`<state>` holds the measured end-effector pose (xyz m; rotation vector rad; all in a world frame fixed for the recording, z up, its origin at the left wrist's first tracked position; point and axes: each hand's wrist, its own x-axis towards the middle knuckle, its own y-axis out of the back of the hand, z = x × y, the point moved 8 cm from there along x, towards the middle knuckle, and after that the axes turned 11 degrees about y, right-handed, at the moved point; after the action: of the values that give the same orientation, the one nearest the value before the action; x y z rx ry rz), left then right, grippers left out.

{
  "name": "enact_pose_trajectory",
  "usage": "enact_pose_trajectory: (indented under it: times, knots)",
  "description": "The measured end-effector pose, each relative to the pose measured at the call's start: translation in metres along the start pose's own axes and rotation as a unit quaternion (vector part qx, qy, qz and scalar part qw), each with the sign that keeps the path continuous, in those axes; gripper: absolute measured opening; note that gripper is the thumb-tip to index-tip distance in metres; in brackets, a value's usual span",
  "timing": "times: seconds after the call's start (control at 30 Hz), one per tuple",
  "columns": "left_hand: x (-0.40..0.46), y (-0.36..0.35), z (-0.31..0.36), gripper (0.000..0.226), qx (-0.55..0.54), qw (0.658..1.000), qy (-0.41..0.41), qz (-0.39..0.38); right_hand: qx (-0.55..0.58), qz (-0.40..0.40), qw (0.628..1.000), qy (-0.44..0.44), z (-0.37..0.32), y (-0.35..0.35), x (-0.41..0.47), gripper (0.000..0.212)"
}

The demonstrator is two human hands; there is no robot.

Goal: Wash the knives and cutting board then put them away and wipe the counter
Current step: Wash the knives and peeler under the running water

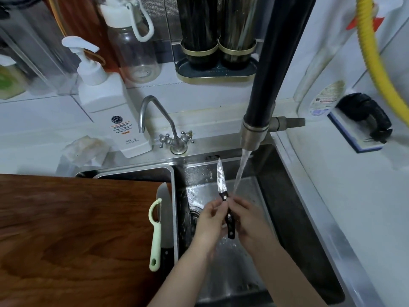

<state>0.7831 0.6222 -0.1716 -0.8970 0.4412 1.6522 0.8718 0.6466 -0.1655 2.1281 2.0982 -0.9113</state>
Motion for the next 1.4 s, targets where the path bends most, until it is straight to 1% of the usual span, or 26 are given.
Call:
enact_pose_trajectory:
  times: [0.07, 0.1, 0.17, 0.23, 0.27, 0.33, 0.4, 0.47, 0.53, 0.63, 0.73, 0.83, 0.9, 0.93, 0.97, 1.0, 1.03, 1.07, 1.13, 1.23, 1.33, 1.4]
  knots:
    - [-0.004, 0.004, 0.003, 0.021, 0.056, 0.998, -0.02, -0.002, 0.02, 0.001, 1.0, -0.009, 0.003, -0.001, 0.002, 0.015]
    - [-0.005, 0.007, 0.005, 0.023, 0.089, 0.995, -0.036, -0.002, 0.02, 0.004, 1.0, -0.011, 0.005, -0.001, 0.003, 0.015]
    - [-0.007, 0.01, 0.007, 0.027, 0.158, 0.986, -0.061, -0.001, -0.03, 0.01, 1.0, -0.005, 0.007, 0.001, 0.006, 0.018]
    - [-0.011, 0.018, 0.008, 0.026, 0.207, 0.975, -0.08, 0.024, -0.099, -0.001, 0.995, 0.003, 0.008, 0.001, 0.009, 0.02]
    - [-0.013, 0.024, 0.01, 0.023, 0.236, 0.965, -0.096, 0.054, -0.118, -0.012, 0.993, 0.0, 0.01, 0.0, 0.011, 0.02]
    - [-0.019, 0.036, 0.017, 0.018, 0.321, 0.932, -0.12, 0.118, -0.124, -0.026, 0.992, -0.024, 0.019, 0.003, 0.015, 0.022]
    - [-0.018, 0.045, 0.015, 0.018, 0.398, 0.901, -0.099, 0.138, -0.145, 0.0, 0.987, -0.063, 0.029, 0.015, 0.018, 0.022]
    - [-0.02, 0.054, 0.012, 0.02, 0.405, 0.902, -0.079, 0.125, -0.131, 0.038, 0.985, -0.107, 0.043, 0.028, 0.02, 0.016]
    - [-0.027, 0.068, 0.018, 0.025, 0.362, 0.917, -0.103, 0.131, -0.104, 0.051, 0.986, -0.119, 0.052, 0.031, 0.024, 0.01]
    - [-0.043, 0.095, 0.035, 0.023, 0.302, 0.929, -0.144, 0.157, -0.176, 0.034, 0.976, -0.122, 0.068, 0.03, 0.03, 0.009]
    - [-0.056, 0.132, 0.042, 0.026, 0.279, 0.927, -0.134, 0.211, -0.267, 0.003, 0.953, -0.145, 0.094, 0.027, 0.036, 0.011]
    - [-0.061, 0.165, 0.039, 0.042, 0.326, 0.897, -0.104, 0.281, -0.363, -0.054, 0.919, -0.144, 0.119, 0.017, 0.043, 0.019]
    - [-0.06, 0.177, 0.034, 0.046, 0.357, 0.88, -0.076, 0.303, -0.445, -0.101, 0.881, -0.123, 0.136, 0.006, 0.048, 0.022]
    - [-0.058, 0.18, 0.03, 0.046, 0.367, 0.876, -0.064, 0.306, -0.486, -0.122, 0.858, -0.113, 0.144, 0.0, 0.05, 0.019]
    - [-0.057, 0.181, 0.026, 0.047, 0.377, 0.872, -0.057, 0.307, -0.524, -0.145, 0.833, -0.106, 0.151, -0.007, 0.051, 0.01]
    - [-0.055, 0.181, 0.023, 0.047, 0.387, 0.868, -0.053, 0.307, -0.553, -0.16, 0.811, -0.101, 0.157, -0.012, 0.051, 0.013]
    - [-0.054, 0.181, 0.02, 0.048, 0.394, 0.865, -0.051, 0.307, -0.579, -0.167, 0.792, -0.097, 0.164, -0.015, 0.053, 0.026]
    - [-0.052, 0.182, 0.018, 0.049, 0.403, 0.861, -0.053, 0.307, -0.59, -0.162, 0.785, -0.095, 0.169, -0.017, 0.055, 0.033]
    - [-0.05, 0.181, 0.017, 0.05, 0.423, 0.848, -0.064, 0.312, -0.588, -0.132, 0.793, -0.083, 0.171, -0.02, 0.057, 0.037]
    - [-0.048, 0.181, 0.017, 0.052, 0.446, 0.834, -0.075, 0.317, -0.559, -0.067, 0.823, -0.076, 0.177, -0.019, 0.063, 0.035]
    - [-0.046, 0.182, 0.016, 0.058, 0.441, 0.834, -0.071, 0.324, -0.523, -0.028, 0.849, -0.077, 0.181, -0.023, 0.067, 0.033]
    - [-0.046, 0.182, 0.016, 0.061, 0.431, 0.838, -0.068, 0.328, -0.505, -0.013, 0.858, -0.088, 0.184, -0.024, 0.068, 0.031]
